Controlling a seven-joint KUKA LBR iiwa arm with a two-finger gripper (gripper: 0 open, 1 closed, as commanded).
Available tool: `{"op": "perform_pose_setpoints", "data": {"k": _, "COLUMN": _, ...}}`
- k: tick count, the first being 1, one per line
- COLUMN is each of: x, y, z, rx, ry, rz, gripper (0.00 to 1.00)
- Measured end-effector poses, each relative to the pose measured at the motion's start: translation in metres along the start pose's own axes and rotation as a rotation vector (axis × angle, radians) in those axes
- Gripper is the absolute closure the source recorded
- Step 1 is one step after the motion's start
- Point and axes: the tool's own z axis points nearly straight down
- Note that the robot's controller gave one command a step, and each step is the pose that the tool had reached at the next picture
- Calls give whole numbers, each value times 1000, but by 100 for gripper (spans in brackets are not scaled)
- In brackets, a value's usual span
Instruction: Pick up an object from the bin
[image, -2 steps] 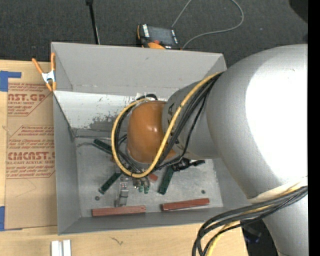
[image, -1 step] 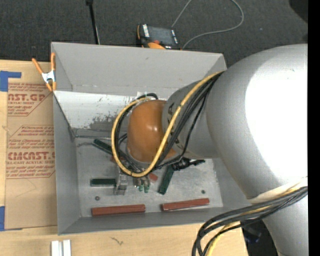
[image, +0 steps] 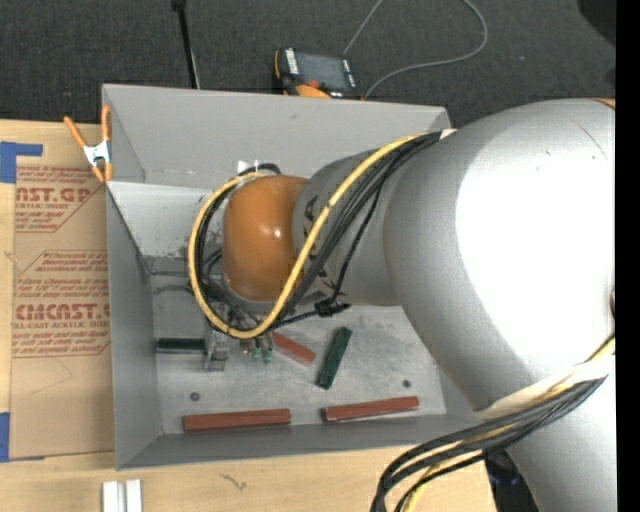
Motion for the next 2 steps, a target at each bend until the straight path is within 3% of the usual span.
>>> {"op": "perform_pose_setpoints", "data": {"k": 1, "x": -21, "y": 52, "z": -82, "rx": -2, "ry": -4, "rz": -242, "gripper": 100}}
{"op": "perform_pose_setpoints", "data": {"k": 2, "x": -20, "y": 51, "z": -79, "rx": 0, "ry": 1, "rz": -240, "gripper": 0}}
